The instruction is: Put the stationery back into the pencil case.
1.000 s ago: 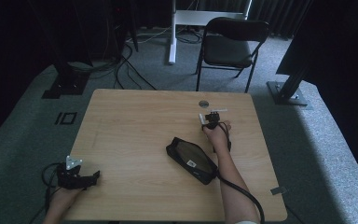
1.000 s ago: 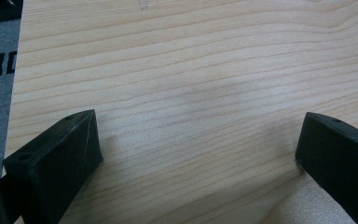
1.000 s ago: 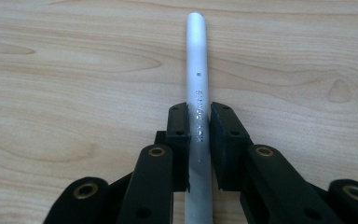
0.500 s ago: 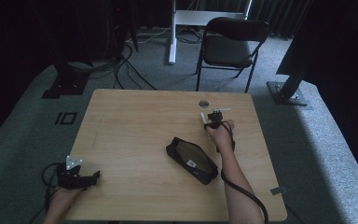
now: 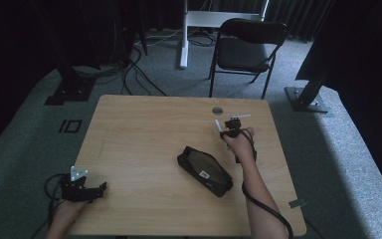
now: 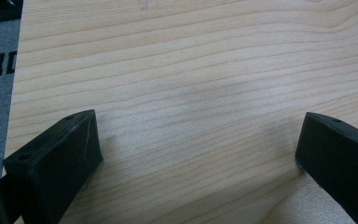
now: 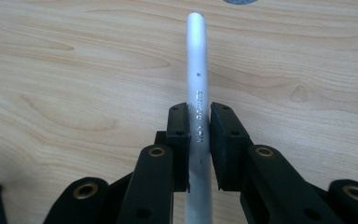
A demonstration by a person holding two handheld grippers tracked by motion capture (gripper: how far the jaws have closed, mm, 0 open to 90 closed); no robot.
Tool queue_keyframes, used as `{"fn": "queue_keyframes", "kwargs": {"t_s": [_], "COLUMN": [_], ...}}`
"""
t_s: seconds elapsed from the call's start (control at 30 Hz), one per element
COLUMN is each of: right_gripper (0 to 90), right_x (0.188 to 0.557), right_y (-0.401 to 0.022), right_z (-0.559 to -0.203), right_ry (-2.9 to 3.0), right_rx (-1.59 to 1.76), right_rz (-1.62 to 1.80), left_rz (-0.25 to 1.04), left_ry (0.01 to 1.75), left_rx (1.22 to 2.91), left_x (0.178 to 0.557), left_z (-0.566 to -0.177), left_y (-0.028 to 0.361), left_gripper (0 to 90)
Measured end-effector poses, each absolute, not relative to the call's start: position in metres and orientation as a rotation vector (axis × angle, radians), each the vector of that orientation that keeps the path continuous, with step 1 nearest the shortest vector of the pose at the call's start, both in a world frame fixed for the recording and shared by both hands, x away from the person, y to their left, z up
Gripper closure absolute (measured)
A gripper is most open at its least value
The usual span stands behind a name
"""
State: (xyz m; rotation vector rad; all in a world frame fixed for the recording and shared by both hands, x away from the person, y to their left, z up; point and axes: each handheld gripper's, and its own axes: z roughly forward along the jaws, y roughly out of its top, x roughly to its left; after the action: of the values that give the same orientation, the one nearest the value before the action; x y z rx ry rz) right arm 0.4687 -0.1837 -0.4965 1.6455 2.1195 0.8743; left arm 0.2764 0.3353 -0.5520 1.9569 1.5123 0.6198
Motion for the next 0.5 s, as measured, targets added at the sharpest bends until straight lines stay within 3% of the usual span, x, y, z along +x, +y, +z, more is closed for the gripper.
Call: {"fn": "queue_keyframes", "kwargs": {"t_s": [0.5], "right_gripper": [78.4], "right_x": [0.449], "right_y": [-0.189], "right_z": [-0.477], "right_ry": [2.164], "right_rx": [1.590], "right_rz": [0.922], "left_rz": [0.620], "left_ry": [1.512], "left_rx": [1.957], "left_x": [0.276], "left_z": [-0.552], "left_y": [0.335], "left_gripper": [0.1]}}
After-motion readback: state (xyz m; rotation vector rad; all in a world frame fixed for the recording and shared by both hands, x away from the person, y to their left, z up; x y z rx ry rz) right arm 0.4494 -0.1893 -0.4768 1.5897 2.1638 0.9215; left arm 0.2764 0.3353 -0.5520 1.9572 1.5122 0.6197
